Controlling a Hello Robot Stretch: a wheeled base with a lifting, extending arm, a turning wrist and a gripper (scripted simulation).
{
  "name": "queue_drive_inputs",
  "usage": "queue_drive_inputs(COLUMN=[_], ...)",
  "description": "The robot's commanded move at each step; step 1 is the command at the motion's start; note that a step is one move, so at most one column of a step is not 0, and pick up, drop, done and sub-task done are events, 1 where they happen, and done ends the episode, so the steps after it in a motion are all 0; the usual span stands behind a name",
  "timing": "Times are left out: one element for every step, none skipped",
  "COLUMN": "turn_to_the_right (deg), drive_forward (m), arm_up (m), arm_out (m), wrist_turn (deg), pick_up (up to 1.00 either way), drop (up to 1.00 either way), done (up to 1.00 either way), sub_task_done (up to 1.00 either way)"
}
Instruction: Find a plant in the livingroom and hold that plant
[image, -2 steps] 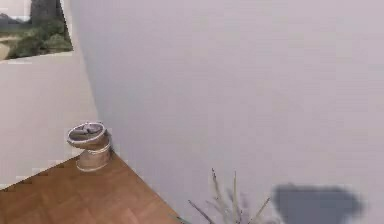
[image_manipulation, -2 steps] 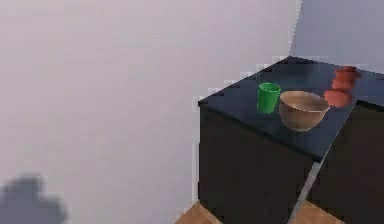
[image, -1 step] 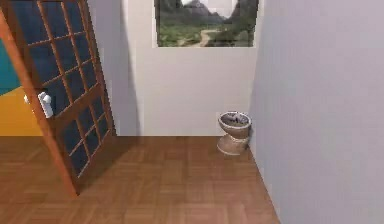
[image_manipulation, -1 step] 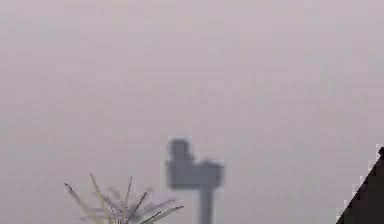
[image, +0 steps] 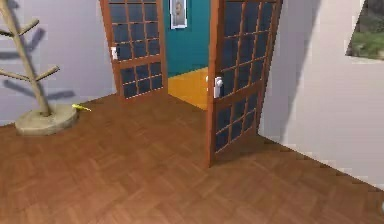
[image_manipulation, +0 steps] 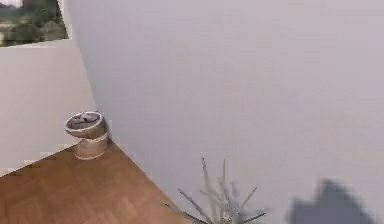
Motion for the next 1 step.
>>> queue_drive_inputs(turn_to_the_right=[-42.0], drive_forward=[0.0], arm_up=[0.0], arm_out=[0.0], wrist_turn=[0.0], pick_up=[0.0], drop=[0.0], done=[0.0], sub_task_done=[0.0])
